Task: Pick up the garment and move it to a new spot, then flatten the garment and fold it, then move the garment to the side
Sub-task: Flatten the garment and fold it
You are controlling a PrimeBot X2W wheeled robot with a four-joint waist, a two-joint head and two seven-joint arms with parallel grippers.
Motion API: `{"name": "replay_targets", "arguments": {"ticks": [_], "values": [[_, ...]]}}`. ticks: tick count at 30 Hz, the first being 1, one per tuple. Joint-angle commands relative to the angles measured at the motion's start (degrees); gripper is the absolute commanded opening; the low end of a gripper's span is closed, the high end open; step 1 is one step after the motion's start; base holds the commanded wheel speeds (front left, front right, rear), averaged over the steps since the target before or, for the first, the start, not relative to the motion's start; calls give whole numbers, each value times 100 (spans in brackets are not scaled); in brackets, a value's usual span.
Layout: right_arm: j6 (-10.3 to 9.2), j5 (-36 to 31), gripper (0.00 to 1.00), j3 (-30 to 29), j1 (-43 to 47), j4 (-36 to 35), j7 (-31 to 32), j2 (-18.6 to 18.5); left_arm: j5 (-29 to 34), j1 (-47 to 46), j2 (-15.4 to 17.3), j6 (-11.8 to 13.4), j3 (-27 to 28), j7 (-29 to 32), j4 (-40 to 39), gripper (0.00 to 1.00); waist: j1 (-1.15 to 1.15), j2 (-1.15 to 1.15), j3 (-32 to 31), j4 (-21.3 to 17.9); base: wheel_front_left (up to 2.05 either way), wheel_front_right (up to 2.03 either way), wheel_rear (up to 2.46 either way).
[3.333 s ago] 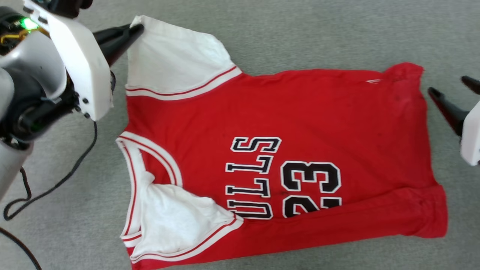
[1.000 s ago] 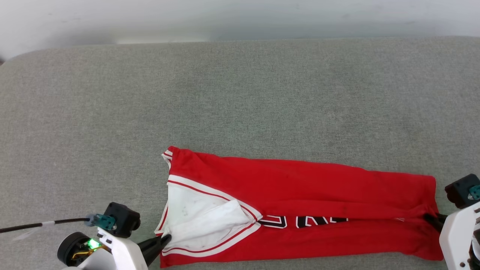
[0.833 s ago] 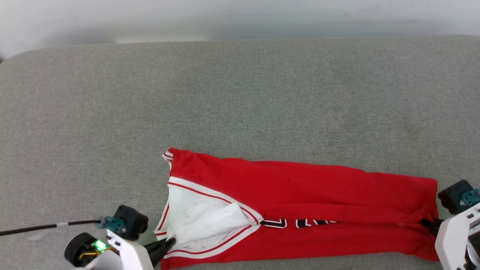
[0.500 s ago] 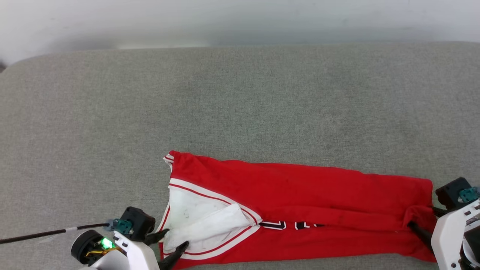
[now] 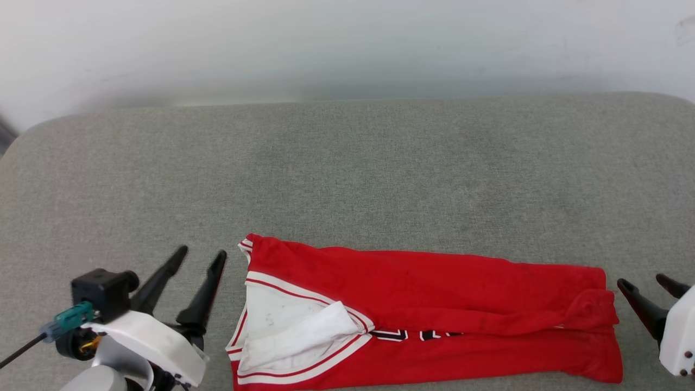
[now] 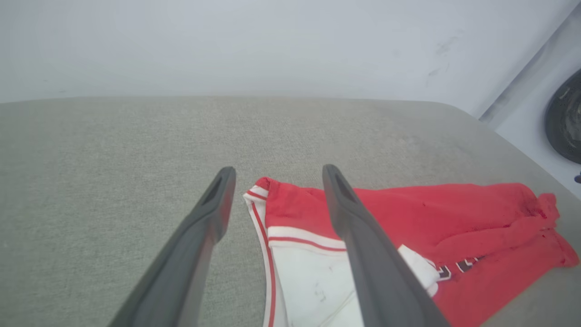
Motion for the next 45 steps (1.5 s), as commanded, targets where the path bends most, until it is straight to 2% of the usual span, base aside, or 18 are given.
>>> {"name": "replay_targets", "arguments": {"ticks": [1,3,6,9,13,18,25,29,33,34,35,36,39,45], "values": [[-3,-42,100,-140,132,-33,53,150,31,84,-68,65,142,-83,-45,100,0,0,-11,1,0,0,0],[-3,-144,100,-456,273,-84,178,422,223,232,-201,210,455,-158,-102,100,0,0,-19,3,0,0,0],[-3,-354,100,-863,442,-126,309,809,958,456,-495,452,1088,-184,-252,100,0,0,-8,11,0,0,0],[-3,-499,100,-1157,520,-144,393,1226,1698,807,-940,423,1752,-185,-498,100,0,0,25,17,0,0,0],[-3,-603,100,-1470,445,-52,414,1682,2577,1117,-1557,102,2459,-182,-816,100,0,0,131,63,0,0,0],[-3,-759,100,-1693,295,188,458,2029,3293,1238,-2171,-501,3026,-182,-898,100,0,0,296,153,0,0,0],[-3,-918,100,-1810,169,634,436,2260,3809,1132,-2737,-1185,3487,-179,-708,100,0,0,512,272,0,0,0],[2,-828,100,-1561,246,889,634,2392,3968,1064,-2951,-1418,3672,-179,-585,100,0,0,596,325,0,0,0],[13,-728,100,-1313,363,1047,714,2542,4078,1004,-3082,-1532,3806,-178,-489,100,0,0,599,344,0,0,0],[23,-703,86,-1264,393,1083,723,2575,4104,1003,-3112,-1560,3823,-179,-469,100,0,0,590,345,0,0,0],[28,-695,38,-1225,412,1119,706,2599,4113,1009,-3131,-1570,3833,-178,-447,100,0,0,575,341,0,0,0],[28,-701,0,-1182,420,1141,680,2612,4136,1017,-3146,-1588,3843,-178,-429,100,0,0,556,333,0,0,0],[28,-716,0,-1146,390,1134,505,2556,4159,1059,-3178,-1601,3876,-178,-381,100,0,0,495,296,0,0,0],[-7,-959,0,-1365,198,1005,24,2148,4153,1125,-3157,-1616,3878,-178,-329,100,0,0,399,200,0,0,0]]}}
